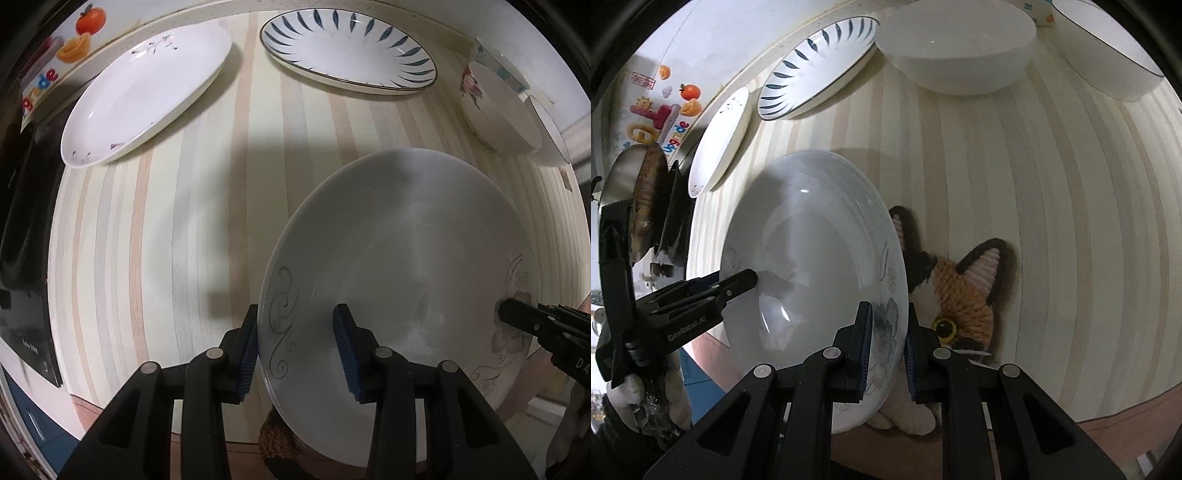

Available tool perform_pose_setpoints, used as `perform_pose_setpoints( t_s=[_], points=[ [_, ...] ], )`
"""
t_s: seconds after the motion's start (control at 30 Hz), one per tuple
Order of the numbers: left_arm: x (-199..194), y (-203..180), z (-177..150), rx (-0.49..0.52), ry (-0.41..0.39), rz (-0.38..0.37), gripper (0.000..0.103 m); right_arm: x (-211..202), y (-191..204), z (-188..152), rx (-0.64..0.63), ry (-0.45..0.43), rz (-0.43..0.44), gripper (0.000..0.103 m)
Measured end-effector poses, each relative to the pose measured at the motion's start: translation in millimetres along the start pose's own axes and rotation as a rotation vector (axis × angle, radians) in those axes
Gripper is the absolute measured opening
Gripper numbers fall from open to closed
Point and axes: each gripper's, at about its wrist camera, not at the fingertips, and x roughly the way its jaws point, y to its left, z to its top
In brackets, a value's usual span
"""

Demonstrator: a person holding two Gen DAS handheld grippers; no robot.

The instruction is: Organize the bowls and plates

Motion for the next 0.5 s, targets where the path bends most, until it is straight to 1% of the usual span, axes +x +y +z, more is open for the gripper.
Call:
perform_pose_setpoints(
  t_s=[0.1, 0.17, 0.2, 0.23, 0.3, 0.33, 0.4, 0.43, 0.47, 0.5],
  points=[
    [-2.0, -1.1, -0.6, 0.034, -0.013, -0.001, 0.036, 3.1, 0.1, -2.0, 0.022, -0.006, -0.014, 0.018],
    [-5.1, -2.2, -3.9, 0.058, -0.004, -0.005, 0.036, 7.6, -2.4, -4.1, 0.051, 0.002, -0.013, 0.02],
    [-11.2, 2.7, -4.7, 0.058, 0.0, -0.008, 0.036, 9.7, -4.5, -5.0, 0.064, 0.008, -0.007, 0.02],
    [-20.8, 9.9, -7.7, 0.048, -0.016, -0.013, 0.036, 9.4, -5.5, -5.0, 0.073, 0.006, -0.003, 0.02],
    [-41.7, 31.0, -5.7, 0.018, -0.054, -0.006, 0.037, 3.4, -7.6, -4.1, 0.091, 0.034, -0.034, 0.02],
    [-51.2, 43.0, -4.0, -0.006, -0.069, -0.01, 0.037, -6.7, -8.9, -3.5, 0.107, 0.032, -0.052, 0.02],
    [-68.3, 70.4, 3.3, -0.071, -0.095, -0.018, 0.039, -33.5, -9.0, -0.1, 0.128, -0.003, -0.054, 0.022],
    [-74.5, 87.6, 9.6, -0.115, -0.102, -0.031, 0.041, -47.9, -4.5, 4.0, 0.135, -0.019, -0.047, 0.024],
    [-78.6, 104.3, 17.1, -0.16, -0.115, -0.049, 0.041, -62.3, 4.7, 11.5, 0.129, -0.04, -0.03, 0.029],
    [-80.5, 116.1, 21.8, -0.194, -0.128, -0.055, 0.041, -72.4, 15.4, 20.7, 0.113, -0.063, -0.01, 0.036]
  ],
)
